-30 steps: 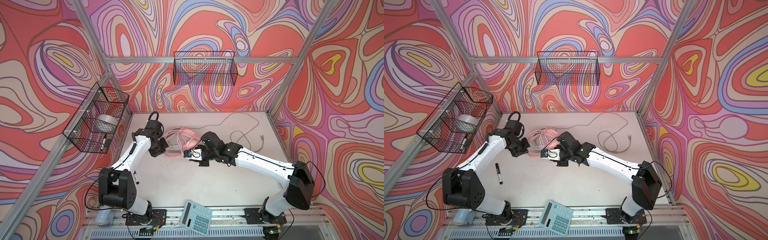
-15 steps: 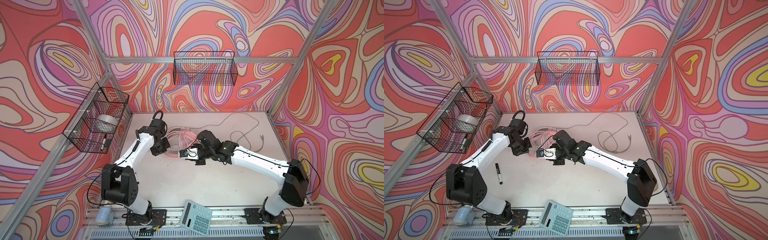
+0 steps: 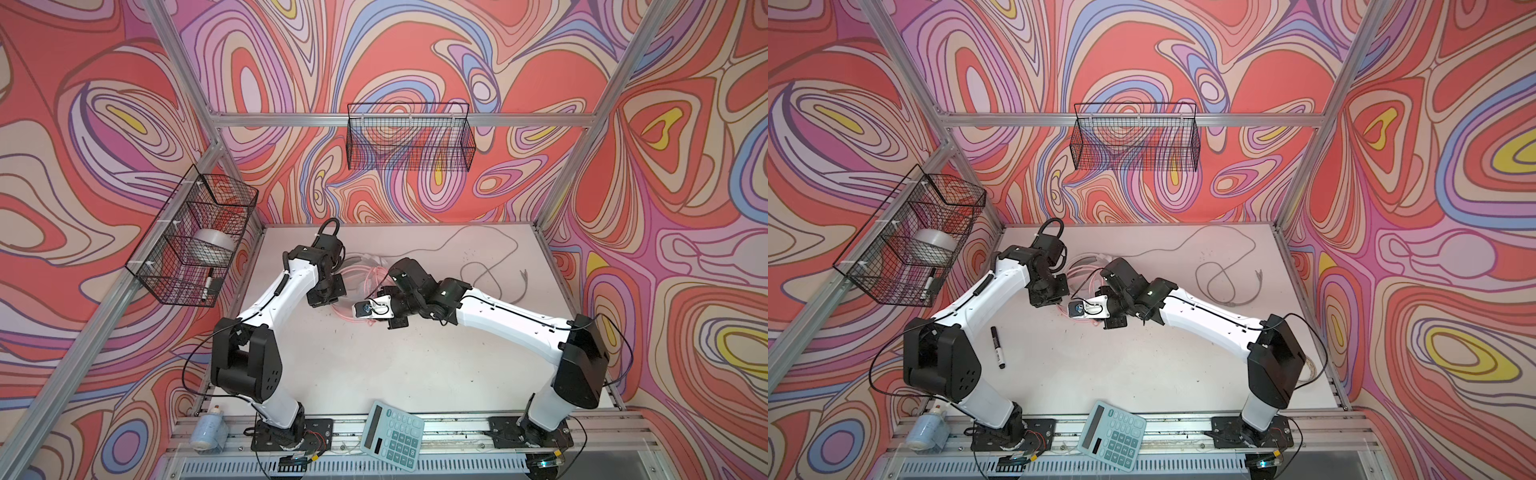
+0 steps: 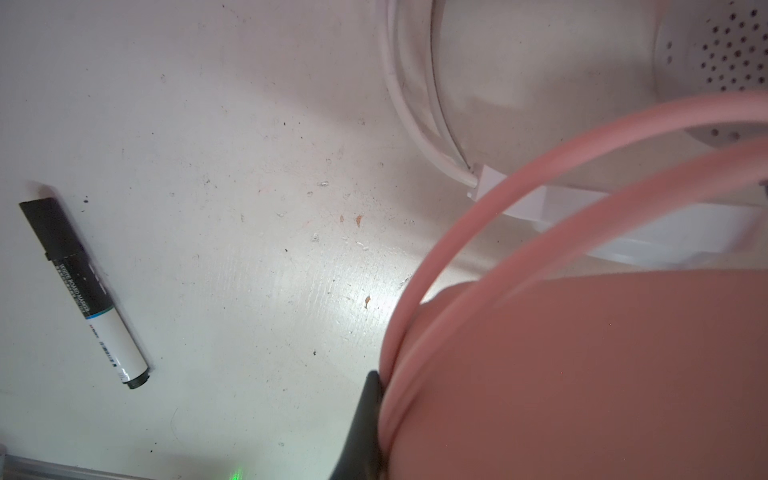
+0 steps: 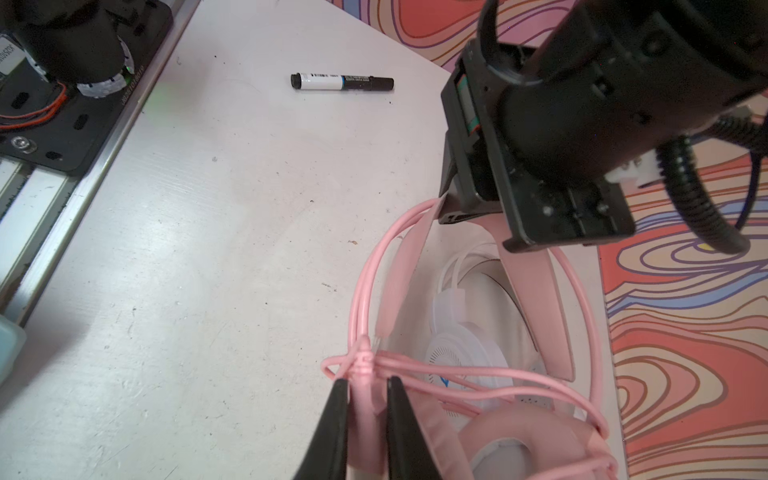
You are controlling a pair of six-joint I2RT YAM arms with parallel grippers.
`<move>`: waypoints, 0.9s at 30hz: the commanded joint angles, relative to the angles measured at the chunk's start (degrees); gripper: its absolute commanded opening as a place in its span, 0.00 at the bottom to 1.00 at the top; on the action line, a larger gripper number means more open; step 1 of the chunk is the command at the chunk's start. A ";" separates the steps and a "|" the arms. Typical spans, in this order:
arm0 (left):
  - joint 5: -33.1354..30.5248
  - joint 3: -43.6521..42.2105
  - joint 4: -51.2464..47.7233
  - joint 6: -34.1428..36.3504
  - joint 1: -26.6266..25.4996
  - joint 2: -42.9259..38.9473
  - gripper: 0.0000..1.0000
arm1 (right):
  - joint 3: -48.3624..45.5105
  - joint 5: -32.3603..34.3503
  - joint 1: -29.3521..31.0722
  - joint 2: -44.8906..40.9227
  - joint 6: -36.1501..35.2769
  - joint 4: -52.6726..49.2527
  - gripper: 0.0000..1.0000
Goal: Wrap the headphones
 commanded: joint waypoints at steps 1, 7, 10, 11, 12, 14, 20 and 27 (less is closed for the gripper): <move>0.51 2.05 0.02 -0.01 -1.51 1.16 0.00 | 2.62 -1.27 0.51 1.11 -1.05 2.52 0.00; 0.90 3.67 -0.38 0.84 -2.98 2.92 0.00 | 3.08 -0.93 0.55 1.75 -2.30 2.43 0.00; 0.88 4.72 -0.66 1.52 -3.73 3.88 0.00 | 3.08 -0.52 0.55 2.02 -2.67 2.42 0.00; 0.90 5.03 -0.81 1.71 -4.01 4.15 0.00 | 3.08 -0.44 0.54 2.04 -2.76 2.48 0.00; 0.97 5.50 -0.88 2.06 -4.34 4.47 0.00 | 3.13 -0.39 0.51 2.17 -2.85 2.43 0.00; 0.82 6.29 -1.34 2.62 -4.93 5.24 0.00 | 3.11 -0.15 0.52 2.21 -3.02 2.44 0.00; 0.86 7.15 -1.65 3.24 -6.17 6.79 0.00 | 3.00 0.23 0.54 2.13 -3.29 2.60 0.00; 1.91 8.36 -1.71 4.32 -7.47 7.78 0.00 | 3.08 0.05 0.53 3.49 -3.59 3.23 0.00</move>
